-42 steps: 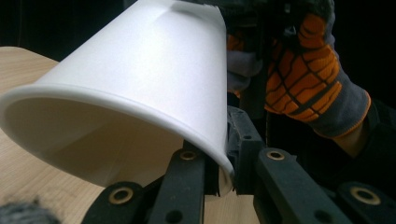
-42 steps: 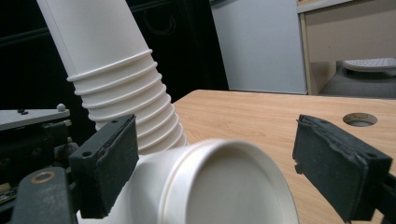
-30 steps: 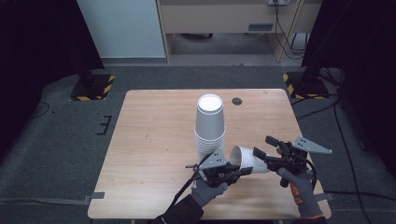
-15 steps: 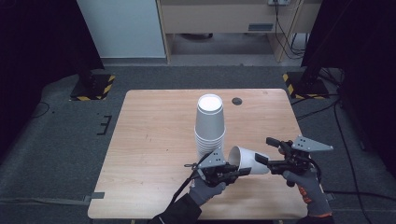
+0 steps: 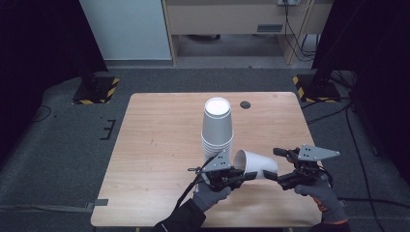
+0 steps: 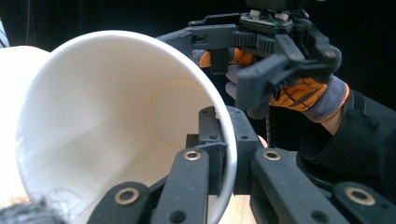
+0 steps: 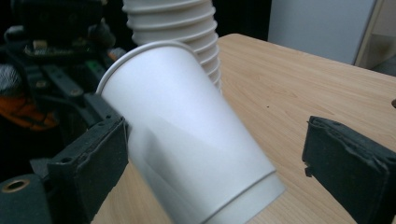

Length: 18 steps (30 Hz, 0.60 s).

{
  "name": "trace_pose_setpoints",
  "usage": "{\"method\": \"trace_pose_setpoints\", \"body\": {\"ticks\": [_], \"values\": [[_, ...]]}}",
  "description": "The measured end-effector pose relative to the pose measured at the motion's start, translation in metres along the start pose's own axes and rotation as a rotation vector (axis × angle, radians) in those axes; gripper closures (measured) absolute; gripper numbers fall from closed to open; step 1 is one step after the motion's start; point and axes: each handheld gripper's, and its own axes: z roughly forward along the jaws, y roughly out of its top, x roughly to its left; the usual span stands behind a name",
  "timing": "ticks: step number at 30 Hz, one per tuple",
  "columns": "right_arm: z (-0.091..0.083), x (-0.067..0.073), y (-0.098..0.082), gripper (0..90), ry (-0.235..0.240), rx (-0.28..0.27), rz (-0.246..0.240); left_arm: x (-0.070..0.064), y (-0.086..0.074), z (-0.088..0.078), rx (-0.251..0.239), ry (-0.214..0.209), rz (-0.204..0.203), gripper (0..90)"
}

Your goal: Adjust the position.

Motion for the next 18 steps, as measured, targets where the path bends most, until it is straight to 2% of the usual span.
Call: {"method": "trace_pose_setpoints", "body": {"ticks": [2,8,18], "values": [[0.0015,0.0021,-0.0008,6.4,0.003,0.04,-0.034,0.0,0.0002,-0.0001,0.003,-0.003,-0.002,86.2],[0.0025,0.0021,-0.0039,6.9,-0.006,0.08,-0.062,-0.0002,0.0011,-0.0008,0.009,-0.011,-0.004,86.2],[0.0099,0.0037,-0.0099,7.1,0.022,0.139,-0.101,-0.0012,0.0028,0.0011,0.016,-0.026,-0.012,86.0]]}}
